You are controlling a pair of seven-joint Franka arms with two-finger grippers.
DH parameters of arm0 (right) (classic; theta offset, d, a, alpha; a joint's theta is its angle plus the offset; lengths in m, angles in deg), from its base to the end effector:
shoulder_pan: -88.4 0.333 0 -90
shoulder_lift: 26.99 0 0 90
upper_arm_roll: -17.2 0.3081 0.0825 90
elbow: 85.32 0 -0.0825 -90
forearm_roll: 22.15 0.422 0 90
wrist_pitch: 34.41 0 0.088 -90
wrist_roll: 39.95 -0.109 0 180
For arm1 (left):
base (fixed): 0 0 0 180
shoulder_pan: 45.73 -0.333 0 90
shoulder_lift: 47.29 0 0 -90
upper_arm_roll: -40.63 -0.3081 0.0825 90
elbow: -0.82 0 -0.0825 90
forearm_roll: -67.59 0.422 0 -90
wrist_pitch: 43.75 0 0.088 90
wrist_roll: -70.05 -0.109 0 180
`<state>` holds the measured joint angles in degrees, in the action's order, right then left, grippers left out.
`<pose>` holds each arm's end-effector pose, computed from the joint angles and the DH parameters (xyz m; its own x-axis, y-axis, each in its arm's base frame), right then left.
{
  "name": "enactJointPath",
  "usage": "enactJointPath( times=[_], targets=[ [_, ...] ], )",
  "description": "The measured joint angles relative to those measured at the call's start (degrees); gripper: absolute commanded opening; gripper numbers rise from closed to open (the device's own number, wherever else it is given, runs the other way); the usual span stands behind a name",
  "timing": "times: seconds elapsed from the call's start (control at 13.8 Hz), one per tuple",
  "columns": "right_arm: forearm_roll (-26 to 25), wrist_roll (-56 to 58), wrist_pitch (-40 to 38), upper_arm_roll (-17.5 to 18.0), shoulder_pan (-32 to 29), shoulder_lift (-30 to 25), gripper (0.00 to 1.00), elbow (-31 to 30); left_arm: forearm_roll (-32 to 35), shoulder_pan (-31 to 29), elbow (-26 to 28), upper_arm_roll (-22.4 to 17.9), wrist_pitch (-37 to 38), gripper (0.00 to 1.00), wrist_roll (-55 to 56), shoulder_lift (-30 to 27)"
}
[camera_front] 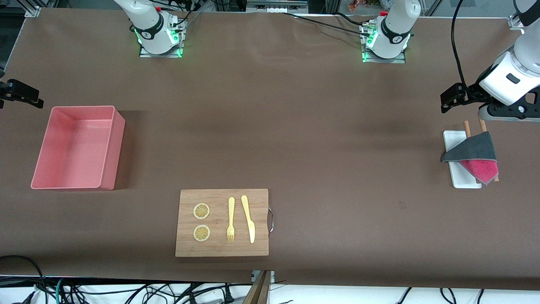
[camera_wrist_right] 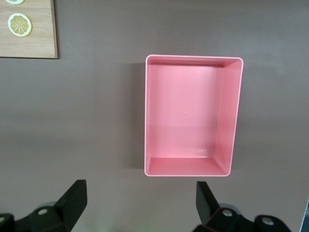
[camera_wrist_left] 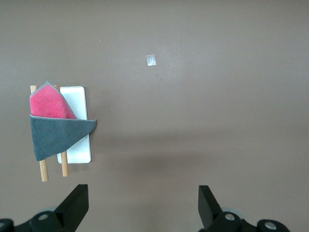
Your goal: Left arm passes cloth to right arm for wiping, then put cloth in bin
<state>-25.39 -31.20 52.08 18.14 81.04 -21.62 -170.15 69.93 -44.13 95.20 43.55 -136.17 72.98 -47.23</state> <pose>0.6094 -0.0755 0.5988 0.9967 0.0373 -0.0722 0.0406 -0.9982 0.0445 0.5925 -0.0425 0.5787 0.9990 -0.0295 -0.0332 -0.0309 -0.9986 -0.0424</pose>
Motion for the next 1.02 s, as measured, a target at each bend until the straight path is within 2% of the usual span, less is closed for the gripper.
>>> enactJointPath(
  times=[1.02],
  targets=[
    [0.00, 0.00, 0.02, 0.00, 0.00, 0.14, 1.00, 0.01, 0.00, -0.29, 0.07, 0.24, 0.62, 1.00, 0.00, 0.33]
  ],
)
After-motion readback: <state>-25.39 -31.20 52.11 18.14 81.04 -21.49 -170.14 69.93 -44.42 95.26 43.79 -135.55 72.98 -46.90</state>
